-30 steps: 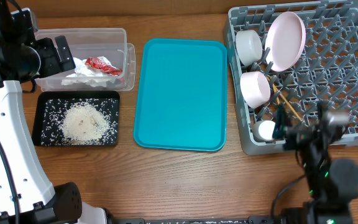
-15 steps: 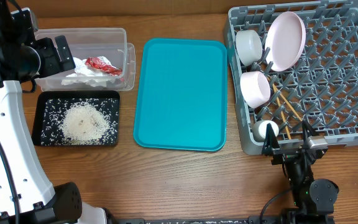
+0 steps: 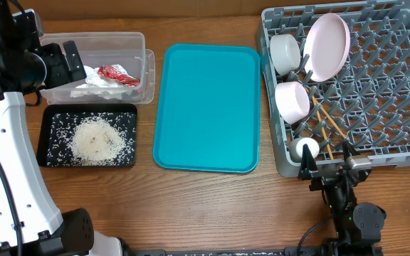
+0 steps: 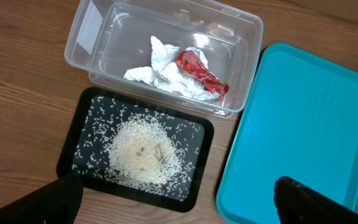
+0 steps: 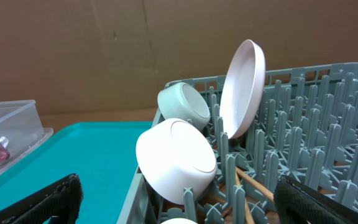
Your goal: Sort waste into correct bins and load items into the dishwasher
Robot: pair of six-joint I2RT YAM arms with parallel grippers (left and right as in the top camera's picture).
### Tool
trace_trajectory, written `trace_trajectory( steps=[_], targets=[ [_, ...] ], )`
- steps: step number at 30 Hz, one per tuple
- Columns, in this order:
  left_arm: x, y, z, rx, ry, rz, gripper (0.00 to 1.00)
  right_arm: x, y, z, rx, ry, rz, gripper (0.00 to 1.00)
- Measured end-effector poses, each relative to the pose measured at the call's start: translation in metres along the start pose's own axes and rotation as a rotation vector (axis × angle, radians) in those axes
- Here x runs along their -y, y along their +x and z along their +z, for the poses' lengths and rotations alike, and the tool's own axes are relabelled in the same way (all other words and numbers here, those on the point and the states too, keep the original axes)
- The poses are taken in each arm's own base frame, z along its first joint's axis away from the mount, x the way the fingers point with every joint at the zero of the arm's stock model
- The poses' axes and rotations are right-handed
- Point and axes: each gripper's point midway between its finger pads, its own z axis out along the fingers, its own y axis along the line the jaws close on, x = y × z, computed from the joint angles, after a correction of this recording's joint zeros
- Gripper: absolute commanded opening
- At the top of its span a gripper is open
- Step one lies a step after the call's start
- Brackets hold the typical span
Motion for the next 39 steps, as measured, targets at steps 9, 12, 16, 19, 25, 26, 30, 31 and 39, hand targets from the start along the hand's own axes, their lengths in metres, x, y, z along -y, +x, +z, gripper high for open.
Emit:
trace_trajectory(
  steps=[9,12,16,19,25,26,30,31,39],
  targets=[
    [0.0,0.0,0.0,0.0,0.0,0.0,1.0,0.0,0.0,0.0,0.0,0.0,0.0,1.0],
    [0.0,0.0,0.0,0.0,0.0,0.0,1.0,0.0,0.0,0.0,0.0,0.0,0.0,1.0],
    [0.0,0.0,0.0,0.0,0.0,0.0,1.0,0.0,0.0,0.0,0.0,0.0,0.0,1.0],
    [0.0,0.0,0.0,0.0,0.0,0.0,1.0,0.0,0.0,0.0,0.0,0.0,0.0,1.0],
    [0.0,-0.01,0.0,0.042,-0.003,0.005,1.0,0.0,0.0,0.0,0.0,0.0,0.0,1.0],
    [0.001,-0.015,0.0,0.06,-0.001,0.011,1.0,0.0,0.0,0.0,0.0,0.0,0.0,1.0],
    [0.015,-0.038,0.003,0.173,0.035,0.073,0.99,0.0,0.0,0.0,0.0,0.0,0.0,1.0],
    [0.024,-0.043,0.005,0.212,0.052,0.1,1.0,0.0,0.0,0.0,0.0,0.0,0.0,1.0],
    [0.072,0.003,0.009,0.331,0.174,0.241,1.0,0.0,0.0,0.0,-0.001,0.0,0.0,1.0]
  ],
)
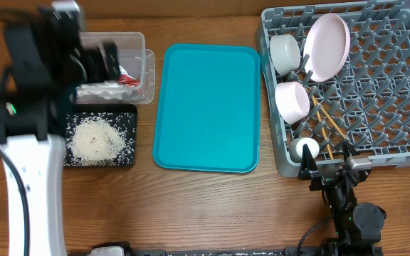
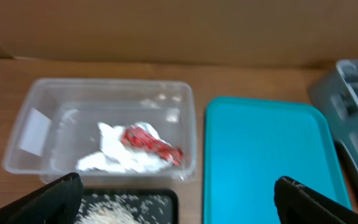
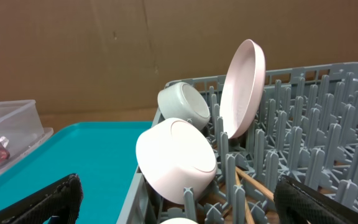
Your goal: Sort waste into correct bins and load items into the dishwasher
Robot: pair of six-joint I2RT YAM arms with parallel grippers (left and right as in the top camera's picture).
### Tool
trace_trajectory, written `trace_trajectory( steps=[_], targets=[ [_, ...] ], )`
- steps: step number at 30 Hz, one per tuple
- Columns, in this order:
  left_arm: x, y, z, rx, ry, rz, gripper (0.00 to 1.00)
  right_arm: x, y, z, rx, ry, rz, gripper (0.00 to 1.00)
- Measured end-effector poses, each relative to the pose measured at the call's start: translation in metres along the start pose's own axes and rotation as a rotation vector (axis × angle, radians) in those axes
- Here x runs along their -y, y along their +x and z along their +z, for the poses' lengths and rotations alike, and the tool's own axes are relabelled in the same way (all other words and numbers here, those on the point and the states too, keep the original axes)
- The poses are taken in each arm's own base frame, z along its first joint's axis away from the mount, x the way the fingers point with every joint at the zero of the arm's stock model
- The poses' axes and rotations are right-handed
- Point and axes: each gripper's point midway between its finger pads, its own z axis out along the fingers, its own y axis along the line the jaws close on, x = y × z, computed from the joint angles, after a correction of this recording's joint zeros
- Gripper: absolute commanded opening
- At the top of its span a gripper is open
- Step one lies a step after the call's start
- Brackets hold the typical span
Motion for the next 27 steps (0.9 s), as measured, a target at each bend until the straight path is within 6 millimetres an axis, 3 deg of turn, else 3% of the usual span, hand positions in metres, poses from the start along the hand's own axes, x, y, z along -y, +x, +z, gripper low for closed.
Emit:
trace_trajectory(
  steps=[4,7,17,27],
  targets=[
    [0.0,0.058,-0.009,-0.054,0.0,-0.002,1.0,0.0,0.0,0.0,-0.001,0.0,0.0,1.0],
    [-0.004,0.081,-0.012,-0.008,-0.01,-0.001,1.0,0.0,0.0,0.0,-0.001,0.0,0.0,1.0],
    [-0.005,0.114,-0.025,0.447,-0.022,0.095,1.0,0.0,0.0,0.0,-0.001,0.0,0.0,1.0],
    [-0.004,0.163,-0.026,0.624,-0.013,0.118,1.0,0.0,0.0,0.0,-0.001,0.0,0.0,1.0]
  ],
)
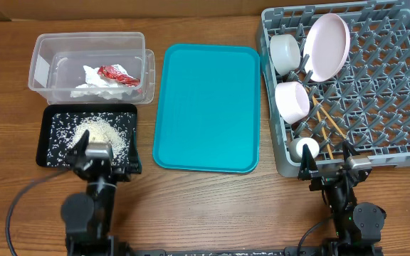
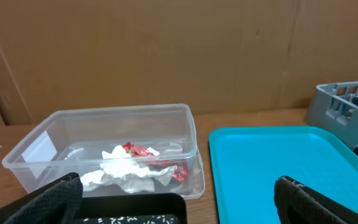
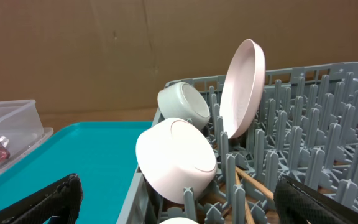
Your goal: Sort waste into correct bins and load items into the dishwasher
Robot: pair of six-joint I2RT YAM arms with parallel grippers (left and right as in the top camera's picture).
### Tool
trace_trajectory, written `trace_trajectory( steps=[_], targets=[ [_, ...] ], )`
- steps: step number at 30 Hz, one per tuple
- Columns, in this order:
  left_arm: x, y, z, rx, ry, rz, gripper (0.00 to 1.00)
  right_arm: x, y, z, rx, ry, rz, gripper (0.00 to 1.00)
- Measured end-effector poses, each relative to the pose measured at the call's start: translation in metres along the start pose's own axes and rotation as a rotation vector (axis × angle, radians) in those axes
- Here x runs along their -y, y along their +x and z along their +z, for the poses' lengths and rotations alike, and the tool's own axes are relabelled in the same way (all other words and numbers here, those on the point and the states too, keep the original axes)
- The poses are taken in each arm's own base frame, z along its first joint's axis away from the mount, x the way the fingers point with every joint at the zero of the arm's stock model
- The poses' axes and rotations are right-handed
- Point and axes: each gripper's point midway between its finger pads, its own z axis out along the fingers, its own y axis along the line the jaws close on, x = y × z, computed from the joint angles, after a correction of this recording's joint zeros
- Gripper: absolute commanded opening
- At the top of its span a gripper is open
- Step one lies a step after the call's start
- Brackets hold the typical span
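Note:
A clear bin [image 1: 91,35] at the back left holds white tissue [image 1: 95,82] and a red wrapper [image 1: 117,74]. In front of it lies a black tray [image 1: 43,139] with a heap of rice [image 1: 97,135]. The grey dish rack [image 1: 390,85] on the right holds a pink plate [image 1: 327,45], two bowls [image 1: 285,52] [image 1: 292,100], a cup [image 1: 305,148] and chopsticks [image 1: 326,124]. My left gripper [image 1: 98,158] sits low at the black tray's near edge, open and empty, facing the bin [image 2: 36,146]. My right gripper [image 1: 331,168] rests open and empty at the rack's near left corner.
A bare teal tray [image 1: 206,107] lies between the bins and the rack. A cardboard wall [image 2: 179,56] stands along the table's back edge. Both arm bases sit at the table's front edge.
The left arm was raised over the clear bin and black tray; now it is folded low at the table's front, gripper open behind the black tray. The right arm has not moved.
First the left arm stood at the far left, its camera looking down on the bin and rice tray. Then it hung over the bin, looking more forward. Now it rests low at the front edge. Bin, trays and rack hold the same things throughout.

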Motion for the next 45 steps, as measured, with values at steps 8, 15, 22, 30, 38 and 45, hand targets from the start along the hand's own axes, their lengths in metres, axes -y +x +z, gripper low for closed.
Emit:
trace_trajectory(
  steps=[8,15,22,30,38,45],
  targets=[
    [0.002,0.012,-0.012,0.099,-0.004,0.01,1.0,0.0,0.0,0.0,0.0,0.0,0.0,1.0],
    [0.002,0.03,-0.014,0.107,-0.004,0.011,1.0,0.0,0.0,0.0,0.0,0.0,0.0,1.0],
    [0.001,0.068,-0.014,-0.045,-0.012,-0.004,1.0,0.0,0.0,0.0,0.0,0.0,0.0,1.0],
    [0.0,0.068,-0.014,-0.045,-0.021,-0.004,1.0,0.0,0.0,0.0,0.0,0.0,0.0,1.0],
    [0.0,0.068,-0.014,-0.045,-0.022,-0.004,1.0,0.0,0.0,0.0,0.0,0.0,0.0,1.0],
    [0.0,0.068,-0.014,-0.045,-0.021,-0.004,1.0,0.0,0.0,0.0,0.0,0.0,0.0,1.0]
  ],
)
